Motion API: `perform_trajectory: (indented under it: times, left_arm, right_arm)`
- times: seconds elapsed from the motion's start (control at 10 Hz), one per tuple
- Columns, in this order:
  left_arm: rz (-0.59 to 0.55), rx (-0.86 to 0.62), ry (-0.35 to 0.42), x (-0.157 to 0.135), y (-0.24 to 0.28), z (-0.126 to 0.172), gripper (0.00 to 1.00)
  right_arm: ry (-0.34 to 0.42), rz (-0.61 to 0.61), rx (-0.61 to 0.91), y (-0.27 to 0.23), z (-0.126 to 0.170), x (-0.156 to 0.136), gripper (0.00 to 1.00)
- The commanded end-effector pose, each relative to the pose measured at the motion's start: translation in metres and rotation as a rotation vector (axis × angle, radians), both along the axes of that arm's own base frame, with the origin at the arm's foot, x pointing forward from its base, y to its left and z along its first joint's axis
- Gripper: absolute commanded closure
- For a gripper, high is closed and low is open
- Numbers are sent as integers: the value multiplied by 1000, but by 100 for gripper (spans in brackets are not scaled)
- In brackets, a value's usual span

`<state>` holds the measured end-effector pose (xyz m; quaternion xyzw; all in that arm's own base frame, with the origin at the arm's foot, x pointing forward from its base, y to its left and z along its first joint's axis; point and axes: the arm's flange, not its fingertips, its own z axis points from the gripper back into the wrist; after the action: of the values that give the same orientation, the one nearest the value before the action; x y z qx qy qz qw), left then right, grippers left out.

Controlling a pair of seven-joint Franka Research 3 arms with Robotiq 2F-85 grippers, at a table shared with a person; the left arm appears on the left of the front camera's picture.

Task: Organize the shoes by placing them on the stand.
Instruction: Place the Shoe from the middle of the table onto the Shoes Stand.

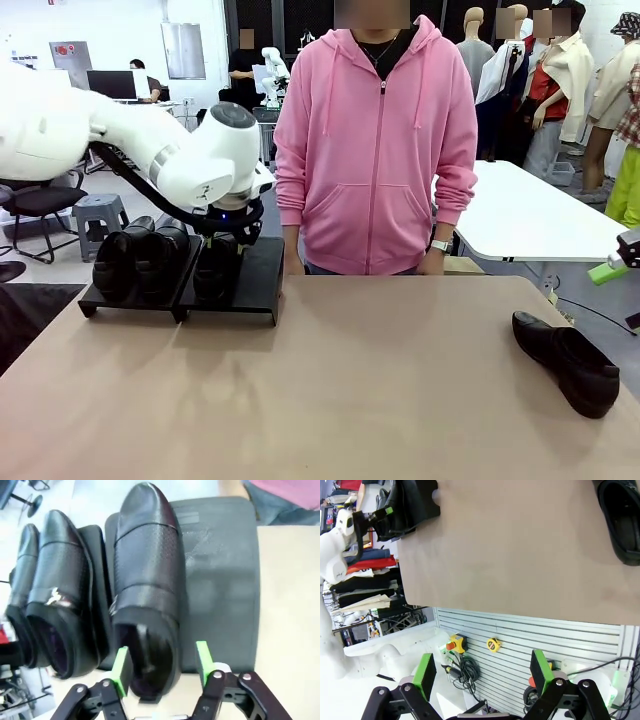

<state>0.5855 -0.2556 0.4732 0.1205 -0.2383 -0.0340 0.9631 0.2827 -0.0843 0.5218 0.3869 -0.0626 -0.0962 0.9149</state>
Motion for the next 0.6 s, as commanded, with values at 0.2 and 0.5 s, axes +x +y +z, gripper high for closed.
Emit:
perform_trajectory:
  times: [0.2, 0.5]
  left_arm:
    - [-229, -254, 154, -164, 7, 80, 0]
    - [-151, -457, 181, -236, 85, 79, 0]
  right_arm:
    - [-16, 7, 14, 0, 0, -1, 0]
    - [-16, 7, 14, 0, 0, -1, 0]
